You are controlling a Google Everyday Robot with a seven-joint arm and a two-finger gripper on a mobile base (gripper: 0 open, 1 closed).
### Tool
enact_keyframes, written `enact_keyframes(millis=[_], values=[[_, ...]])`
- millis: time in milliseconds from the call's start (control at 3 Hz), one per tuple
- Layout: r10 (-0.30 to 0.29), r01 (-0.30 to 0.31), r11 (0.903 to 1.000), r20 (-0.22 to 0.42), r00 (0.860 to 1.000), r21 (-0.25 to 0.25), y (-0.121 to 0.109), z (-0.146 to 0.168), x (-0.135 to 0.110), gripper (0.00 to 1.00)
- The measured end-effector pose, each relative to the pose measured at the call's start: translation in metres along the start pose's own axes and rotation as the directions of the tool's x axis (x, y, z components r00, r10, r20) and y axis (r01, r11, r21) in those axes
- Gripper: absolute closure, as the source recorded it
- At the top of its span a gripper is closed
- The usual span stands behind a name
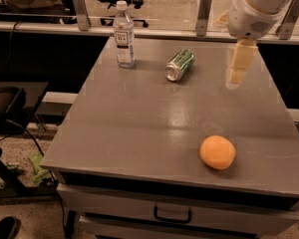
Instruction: Pick green can
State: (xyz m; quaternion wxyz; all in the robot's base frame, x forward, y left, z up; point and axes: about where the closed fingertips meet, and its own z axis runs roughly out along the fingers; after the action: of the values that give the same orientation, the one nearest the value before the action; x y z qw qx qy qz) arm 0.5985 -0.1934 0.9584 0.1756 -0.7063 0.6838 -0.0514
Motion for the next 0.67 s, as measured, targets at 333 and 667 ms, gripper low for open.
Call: enact_keyframes(millis=[333, 667], values=[[-0.134, 0.134, 0.9909, 0.022, 0.991, -0.012, -0.036, 0.023, -0.015, 0.0], [-0.255, 0.256, 0.9662, 0.039, 0.966, -0.025, -0.061, 0.045, -0.029, 0.0]])
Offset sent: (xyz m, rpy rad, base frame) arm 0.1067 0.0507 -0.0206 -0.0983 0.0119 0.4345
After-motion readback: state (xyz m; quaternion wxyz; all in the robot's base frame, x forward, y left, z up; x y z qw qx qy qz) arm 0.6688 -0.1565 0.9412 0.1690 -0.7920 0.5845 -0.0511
